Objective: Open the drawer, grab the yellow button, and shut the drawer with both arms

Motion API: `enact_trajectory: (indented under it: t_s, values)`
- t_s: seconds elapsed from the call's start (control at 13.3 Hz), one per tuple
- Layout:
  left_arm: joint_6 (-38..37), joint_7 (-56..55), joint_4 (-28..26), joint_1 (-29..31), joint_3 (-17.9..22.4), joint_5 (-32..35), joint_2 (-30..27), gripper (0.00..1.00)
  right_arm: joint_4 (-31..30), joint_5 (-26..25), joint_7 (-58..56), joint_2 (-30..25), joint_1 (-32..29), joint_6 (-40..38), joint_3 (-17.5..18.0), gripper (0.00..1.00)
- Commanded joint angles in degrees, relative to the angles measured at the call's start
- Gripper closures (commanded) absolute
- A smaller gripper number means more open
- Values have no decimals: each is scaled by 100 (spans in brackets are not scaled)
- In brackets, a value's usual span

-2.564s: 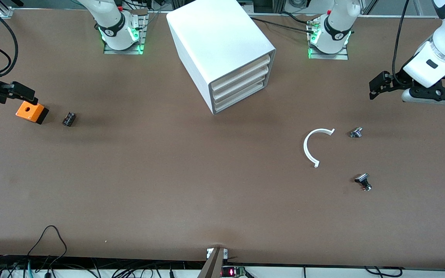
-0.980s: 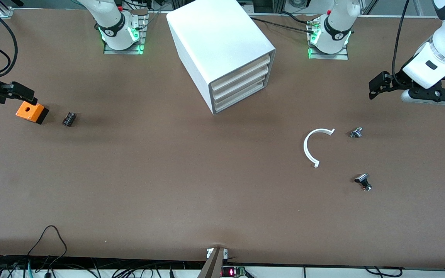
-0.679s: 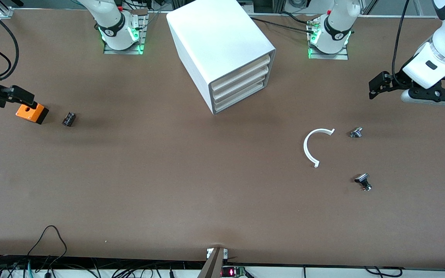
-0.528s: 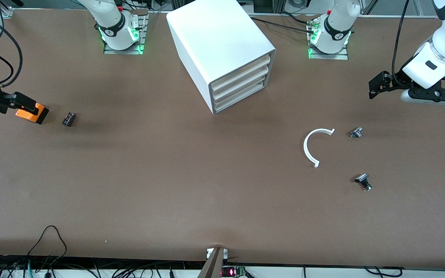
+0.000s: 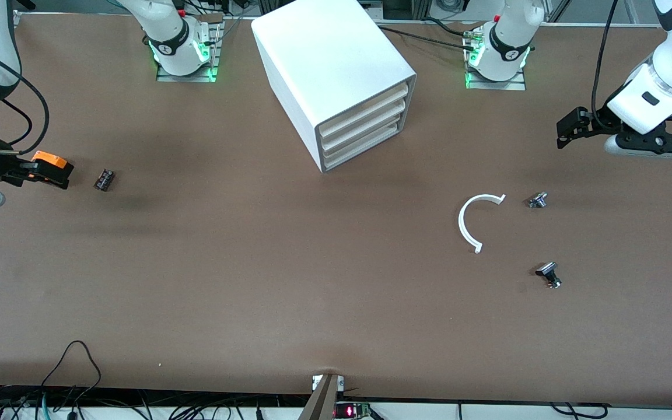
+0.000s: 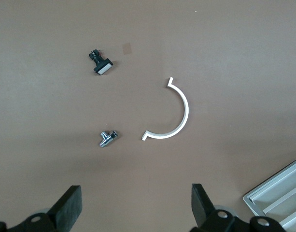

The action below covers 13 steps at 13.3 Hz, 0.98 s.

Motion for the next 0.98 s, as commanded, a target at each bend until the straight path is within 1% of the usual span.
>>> enact_trajectory:
  t_s: [0.0, 0.15, 0.45, 0.6, 0.91]
  values:
    - [-162, 38, 207, 28, -28, 0, 82, 0, 345, 74, -10, 235, -12, 7, 25, 0]
    - [-162, 38, 207, 19, -28, 0, 91, 0, 504, 74, -9, 395, 6, -1, 25, 0]
    - [-162, 38, 207, 19, -28, 0, 82, 0, 662, 91, -28, 246, 6, -80, 60, 0]
    - [-171, 38, 216, 19, -28, 0, 82, 0, 663, 83, -27, 210, 24, -98, 235, 0]
    - [-171, 38, 339, -16, -37, 0, 117, 0, 663, 100, -62, 263, -3, -98, 218, 0]
